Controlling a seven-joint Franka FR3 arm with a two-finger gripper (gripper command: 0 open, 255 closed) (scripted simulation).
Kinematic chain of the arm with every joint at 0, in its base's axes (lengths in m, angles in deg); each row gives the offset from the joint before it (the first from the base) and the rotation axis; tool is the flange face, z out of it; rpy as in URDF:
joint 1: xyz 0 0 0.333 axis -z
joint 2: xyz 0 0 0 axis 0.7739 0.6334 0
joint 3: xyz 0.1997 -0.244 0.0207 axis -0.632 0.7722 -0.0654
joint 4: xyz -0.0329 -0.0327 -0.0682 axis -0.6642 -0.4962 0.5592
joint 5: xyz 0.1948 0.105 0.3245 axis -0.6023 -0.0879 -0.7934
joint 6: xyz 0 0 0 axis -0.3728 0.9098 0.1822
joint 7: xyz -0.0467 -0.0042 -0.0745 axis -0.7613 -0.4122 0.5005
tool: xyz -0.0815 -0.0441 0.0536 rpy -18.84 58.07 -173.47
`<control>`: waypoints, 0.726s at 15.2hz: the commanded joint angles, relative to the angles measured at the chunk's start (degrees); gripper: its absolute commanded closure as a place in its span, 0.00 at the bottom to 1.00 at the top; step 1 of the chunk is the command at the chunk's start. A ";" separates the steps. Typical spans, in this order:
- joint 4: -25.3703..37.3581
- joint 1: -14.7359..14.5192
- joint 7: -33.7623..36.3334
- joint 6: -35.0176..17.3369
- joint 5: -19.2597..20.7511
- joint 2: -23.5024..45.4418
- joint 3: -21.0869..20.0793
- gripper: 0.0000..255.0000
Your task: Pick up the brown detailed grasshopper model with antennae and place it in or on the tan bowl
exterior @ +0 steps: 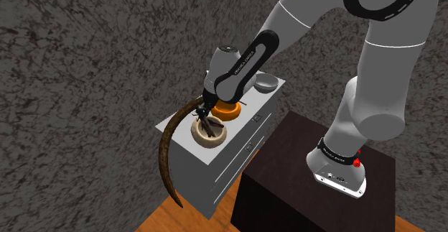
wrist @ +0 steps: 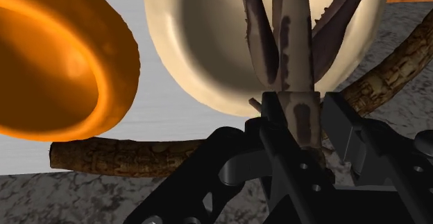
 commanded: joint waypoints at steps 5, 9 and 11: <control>-0.38 -0.55 0.71 0.21 0.32 0.02 0.12 0.00; -1.81 -0.64 1.20 3.25 1.33 -4.41 0.96 0.00; -2.80 -0.91 2.21 6.25 2.63 -8.39 1.64 0.00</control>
